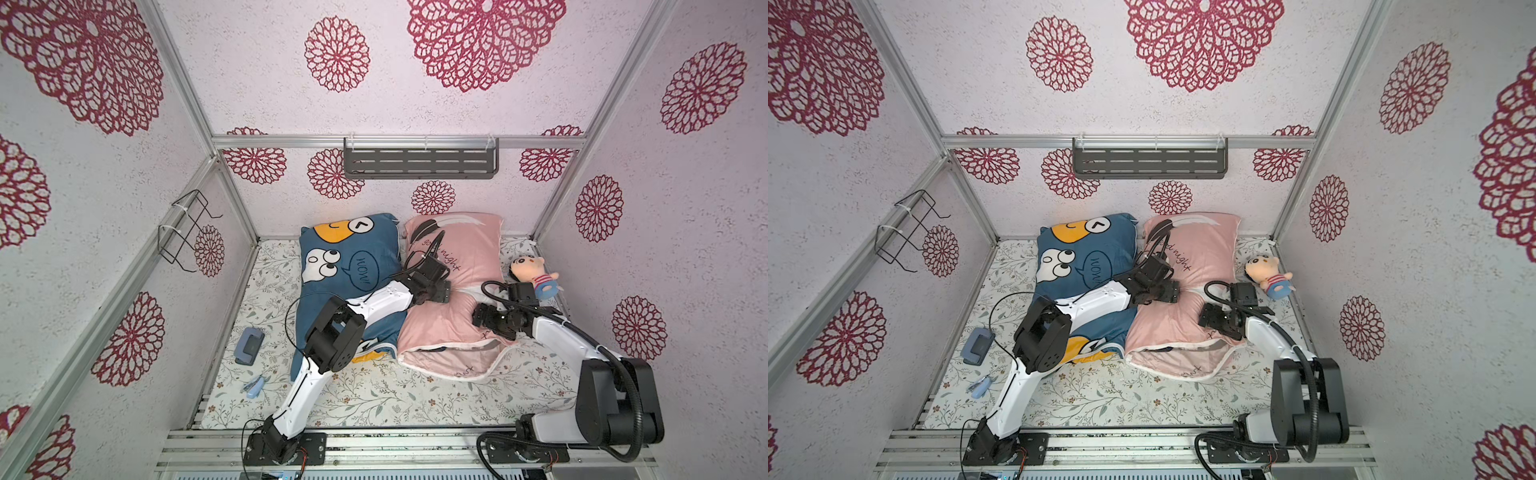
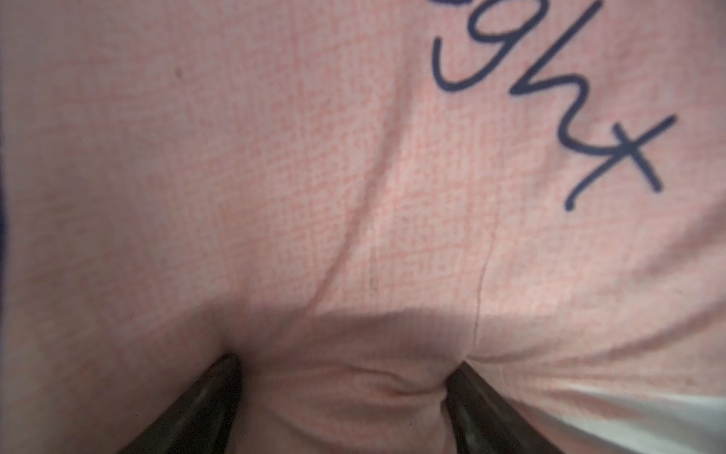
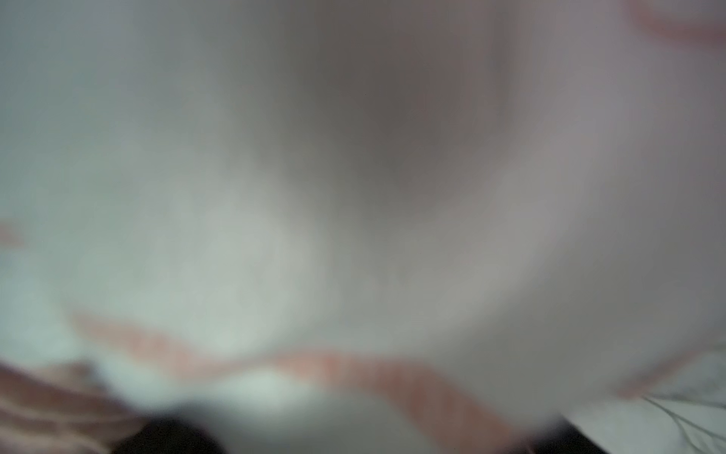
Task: Zip up pillowcases
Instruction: Adjust the pillowcase at the center of the board, then pick up the pillowcase from the center of the board.
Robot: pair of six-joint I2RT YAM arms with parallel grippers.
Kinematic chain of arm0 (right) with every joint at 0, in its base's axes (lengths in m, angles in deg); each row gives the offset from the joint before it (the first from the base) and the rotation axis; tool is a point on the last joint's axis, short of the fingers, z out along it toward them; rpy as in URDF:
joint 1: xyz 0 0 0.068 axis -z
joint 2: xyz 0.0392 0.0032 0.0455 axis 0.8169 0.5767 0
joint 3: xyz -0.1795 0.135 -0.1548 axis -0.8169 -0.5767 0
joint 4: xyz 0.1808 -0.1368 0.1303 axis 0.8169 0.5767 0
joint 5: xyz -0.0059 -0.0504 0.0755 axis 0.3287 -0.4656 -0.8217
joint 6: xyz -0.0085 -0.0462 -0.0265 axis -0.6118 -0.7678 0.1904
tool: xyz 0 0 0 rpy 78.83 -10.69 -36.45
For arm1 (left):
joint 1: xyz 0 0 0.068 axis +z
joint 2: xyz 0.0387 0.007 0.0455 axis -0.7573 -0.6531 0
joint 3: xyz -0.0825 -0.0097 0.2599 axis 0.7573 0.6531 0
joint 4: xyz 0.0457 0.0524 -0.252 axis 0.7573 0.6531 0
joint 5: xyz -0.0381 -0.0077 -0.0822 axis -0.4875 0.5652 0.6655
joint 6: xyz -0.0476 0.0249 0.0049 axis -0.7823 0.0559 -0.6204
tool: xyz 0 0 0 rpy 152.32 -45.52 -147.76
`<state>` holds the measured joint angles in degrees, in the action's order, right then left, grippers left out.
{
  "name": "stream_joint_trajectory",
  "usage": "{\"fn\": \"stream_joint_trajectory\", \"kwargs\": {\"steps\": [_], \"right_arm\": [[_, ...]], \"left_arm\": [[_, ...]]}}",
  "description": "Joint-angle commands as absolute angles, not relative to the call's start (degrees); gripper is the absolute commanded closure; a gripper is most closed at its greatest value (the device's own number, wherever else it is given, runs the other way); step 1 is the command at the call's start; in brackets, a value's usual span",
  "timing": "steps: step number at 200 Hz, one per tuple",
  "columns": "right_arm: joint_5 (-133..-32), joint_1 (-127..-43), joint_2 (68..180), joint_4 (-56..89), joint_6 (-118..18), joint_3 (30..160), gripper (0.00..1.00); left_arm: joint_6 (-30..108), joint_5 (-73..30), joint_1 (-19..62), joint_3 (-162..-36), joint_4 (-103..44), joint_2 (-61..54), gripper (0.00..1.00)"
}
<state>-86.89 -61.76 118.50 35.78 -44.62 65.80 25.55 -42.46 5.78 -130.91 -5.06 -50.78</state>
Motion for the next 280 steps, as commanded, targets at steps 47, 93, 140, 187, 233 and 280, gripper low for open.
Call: {"fn": "stream_joint_trajectory", "kwargs": {"steps": [47, 93, 140, 187, 233, 280], "right_arm": [[-95.33, -68.71, 123.71, 29.55, -39.70, 72.30, 0.08], [-88.81, -63.12, 106.33, 43.35, -37.61, 62.09, 0.06], [-88.42, -52.16, 82.63, 65.45, -39.29, 55.66, 0.05], [-87.64, -52.05, 77.99, 71.32, -35.52, 56.55, 0.05], [-94.99, -52.14, 69.50, 63.05, -26.01, 48.32, 0.11], [-95.89, -52.14, 61.32, 63.84, -20.60, 45.85, 0.24]], "left_arm": [[30.53, -50.25, 12.68, -125.86, 3.22, -43.77, 0.13], [27.68, -43.11, 2.60, -125.72, -0.54, -40.81, 0.12], [23.55, -40.24, 1.83, -121.53, -3.10, -45.34, 0.13], [19.90, -39.65, 6.97, -114.72, -7.56, -44.22, 0.15], [18.24, -37.33, 9.49, -112.36, -10.35, -43.80, 0.15], [17.89, -36.32, 10.29, -113.13, -10.74, -44.44, 0.15]]}}
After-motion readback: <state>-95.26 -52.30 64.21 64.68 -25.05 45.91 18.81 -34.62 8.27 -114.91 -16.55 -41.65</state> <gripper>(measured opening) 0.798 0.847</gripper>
